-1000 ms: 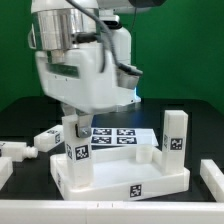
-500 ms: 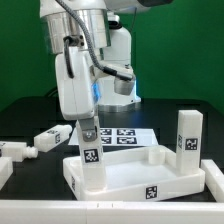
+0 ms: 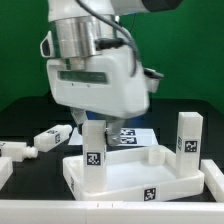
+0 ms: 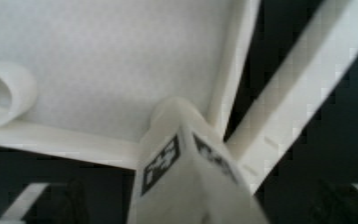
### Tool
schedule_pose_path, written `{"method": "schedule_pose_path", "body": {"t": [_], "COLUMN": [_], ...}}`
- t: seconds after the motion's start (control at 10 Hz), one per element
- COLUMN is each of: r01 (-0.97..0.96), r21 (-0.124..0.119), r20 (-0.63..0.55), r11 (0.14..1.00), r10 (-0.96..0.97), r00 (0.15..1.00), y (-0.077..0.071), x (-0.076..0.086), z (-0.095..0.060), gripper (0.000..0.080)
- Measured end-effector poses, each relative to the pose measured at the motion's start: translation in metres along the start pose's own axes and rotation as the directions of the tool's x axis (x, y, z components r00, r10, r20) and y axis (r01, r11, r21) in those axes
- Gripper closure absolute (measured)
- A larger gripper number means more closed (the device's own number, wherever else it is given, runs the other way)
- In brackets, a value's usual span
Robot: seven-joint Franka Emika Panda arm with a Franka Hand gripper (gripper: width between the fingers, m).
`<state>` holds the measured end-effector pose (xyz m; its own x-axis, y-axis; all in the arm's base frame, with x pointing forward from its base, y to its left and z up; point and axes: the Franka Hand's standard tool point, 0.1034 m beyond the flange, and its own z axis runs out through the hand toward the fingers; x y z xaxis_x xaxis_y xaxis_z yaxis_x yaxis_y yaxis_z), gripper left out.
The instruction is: Assemble desk
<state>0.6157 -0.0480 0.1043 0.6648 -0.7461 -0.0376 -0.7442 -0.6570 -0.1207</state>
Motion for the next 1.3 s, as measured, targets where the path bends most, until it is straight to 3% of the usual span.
{"method": "schedule_pose_path", "body": {"t": [0.2, 0.4, 0.5, 0.6, 0.7, 0.8, 0.9, 1.1, 1.2, 1.3], "r01": [0.191, 0.566, 0.644, 0.604, 0.603, 0.6, 0.513, 0.273, 0.023, -0.199], "r21": [-0.008, -0.051, -0.059, -0.059, -0.059, -0.059, -0.053, -0.044, -0.035, -0.005], "r20": [-0.006, -0.025, -0.03, -0.031, -0.031, -0.031, -0.037, -0.052, -0.04, -0.019], "r11": [0.982, 0.823, 0.763, 0.795, 0.795, 0.798, 0.857, 0.961, 0.999, 0.98], "r10": [-0.191, -0.568, -0.646, -0.606, -0.605, -0.602, -0.515, -0.275, -0.024, 0.199], "r00": [0.982, 0.823, 0.763, 0.795, 0.795, 0.798, 0.856, 0.96, 0.999, 0.98], "y": [0.001, 0.001, -0.001, -0.001, 0.0, 0.0, -0.001, 0.002, 0.004, 0.004], "x": [0.002, 0.012, 0.012, 0.011, 0.012, 0.012, 0.012, 0.016, 0.014, 0.012], "z": [-0.001, -0.005, -0.005, -0.004, -0.004, -0.004, -0.004, -0.007, -0.006, -0.005], "gripper": [0.015, 0.015, 0.015, 0.019, 0.0377, 0.0377, 0.0515, 0.0516, 0.0516, 0.0516]}}
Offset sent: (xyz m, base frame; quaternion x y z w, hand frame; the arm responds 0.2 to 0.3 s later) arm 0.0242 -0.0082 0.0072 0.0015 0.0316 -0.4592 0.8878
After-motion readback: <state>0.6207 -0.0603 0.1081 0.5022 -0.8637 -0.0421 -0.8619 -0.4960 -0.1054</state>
